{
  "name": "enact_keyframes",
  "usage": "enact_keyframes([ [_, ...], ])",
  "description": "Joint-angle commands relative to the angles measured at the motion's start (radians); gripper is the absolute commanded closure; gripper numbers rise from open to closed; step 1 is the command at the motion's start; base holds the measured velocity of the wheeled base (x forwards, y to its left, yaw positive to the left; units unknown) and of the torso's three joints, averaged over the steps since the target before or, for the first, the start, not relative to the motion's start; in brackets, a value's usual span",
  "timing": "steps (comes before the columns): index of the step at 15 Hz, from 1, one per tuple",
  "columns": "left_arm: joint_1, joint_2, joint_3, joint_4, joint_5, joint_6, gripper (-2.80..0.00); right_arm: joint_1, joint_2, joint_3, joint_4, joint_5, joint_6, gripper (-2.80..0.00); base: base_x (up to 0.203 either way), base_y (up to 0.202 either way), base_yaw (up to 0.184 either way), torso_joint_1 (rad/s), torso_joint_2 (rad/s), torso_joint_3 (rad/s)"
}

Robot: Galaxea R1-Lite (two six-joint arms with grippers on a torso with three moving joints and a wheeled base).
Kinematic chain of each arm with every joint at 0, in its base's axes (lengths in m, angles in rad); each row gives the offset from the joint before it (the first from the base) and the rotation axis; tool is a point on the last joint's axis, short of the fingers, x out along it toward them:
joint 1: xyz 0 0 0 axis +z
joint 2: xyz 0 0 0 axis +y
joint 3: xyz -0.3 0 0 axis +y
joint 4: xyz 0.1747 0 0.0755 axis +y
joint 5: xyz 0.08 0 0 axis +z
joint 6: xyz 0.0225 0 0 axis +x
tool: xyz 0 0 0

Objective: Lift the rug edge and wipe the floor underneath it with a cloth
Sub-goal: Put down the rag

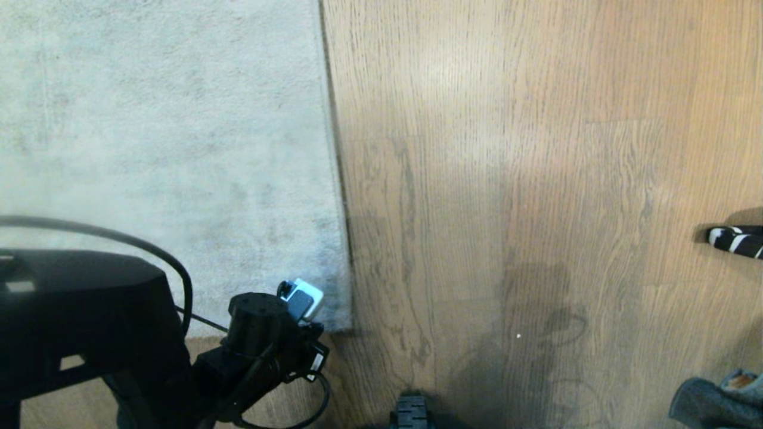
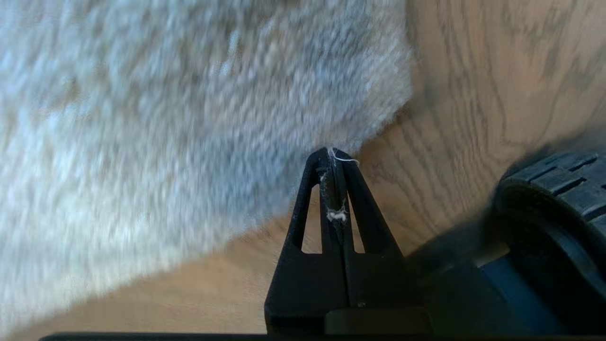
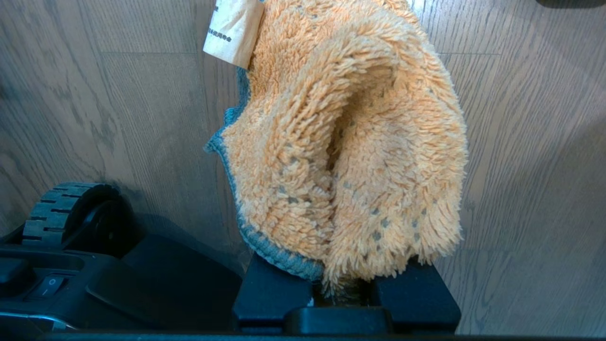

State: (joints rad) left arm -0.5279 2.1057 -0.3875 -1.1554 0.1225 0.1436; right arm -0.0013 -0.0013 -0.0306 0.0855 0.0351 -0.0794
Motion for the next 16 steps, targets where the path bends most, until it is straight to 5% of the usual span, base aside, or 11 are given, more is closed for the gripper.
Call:
enact_keyframes([
  [1, 0.022, 0.032, -0.036, -0.008, -0.044, 0.037, 0.00, 0.000, 0.001, 0.000, 0.000, 0.000, -0.001, 0.00, 0.000, 0.000, 0.000, 0.000, 0.00, 0.000],
  [8, 0.043, 0.093, -0.087, -0.086, -0.090, 0.130, 0.00, 0.000, 0.001, 0.000, 0.000, 0.000, -0.002, 0.00, 0.000, 0.000, 0.000, 0.000, 0.00, 0.000],
  [16, 0.027, 0.068, -0.078, -0.084, -0.091, 0.125, 0.00, 0.001, 0.001, 0.000, 0.000, 0.000, -0.002, 0.00, 0.000, 0.000, 0.000, 0.000, 0.00, 0.000],
])
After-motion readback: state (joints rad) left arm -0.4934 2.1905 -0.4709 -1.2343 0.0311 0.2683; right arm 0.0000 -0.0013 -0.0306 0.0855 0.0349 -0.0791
